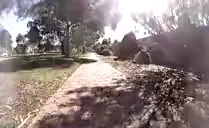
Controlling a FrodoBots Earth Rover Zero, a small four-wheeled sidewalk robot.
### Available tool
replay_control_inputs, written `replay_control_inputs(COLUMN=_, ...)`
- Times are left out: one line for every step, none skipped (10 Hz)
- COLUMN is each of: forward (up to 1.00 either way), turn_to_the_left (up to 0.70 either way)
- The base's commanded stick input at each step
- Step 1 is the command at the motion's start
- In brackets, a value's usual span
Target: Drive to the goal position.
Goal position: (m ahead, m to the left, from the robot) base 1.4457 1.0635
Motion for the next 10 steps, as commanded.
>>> replay_control_inputs(forward=0.59, turn_to_the_left=0.00)
replay_control_inputs(forward=0.59, turn_to_the_left=0.00)
replay_control_inputs(forward=0.58, turn_to_the_left=0.00)
replay_control_inputs(forward=0.58, turn_to_the_left=0.00)
replay_control_inputs(forward=0.59, turn_to_the_left=0.00)
replay_control_inputs(forward=0.59, turn_to_the_left=0.00)
replay_control_inputs(forward=0.59, turn_to_the_left=0.14)
replay_control_inputs(forward=0.58, turn_to_the_left=0.34)
replay_control_inputs(forward=0.58, turn_to_the_left=0.53)
replay_control_inputs(forward=0.58, turn_to_the_left=0.43)
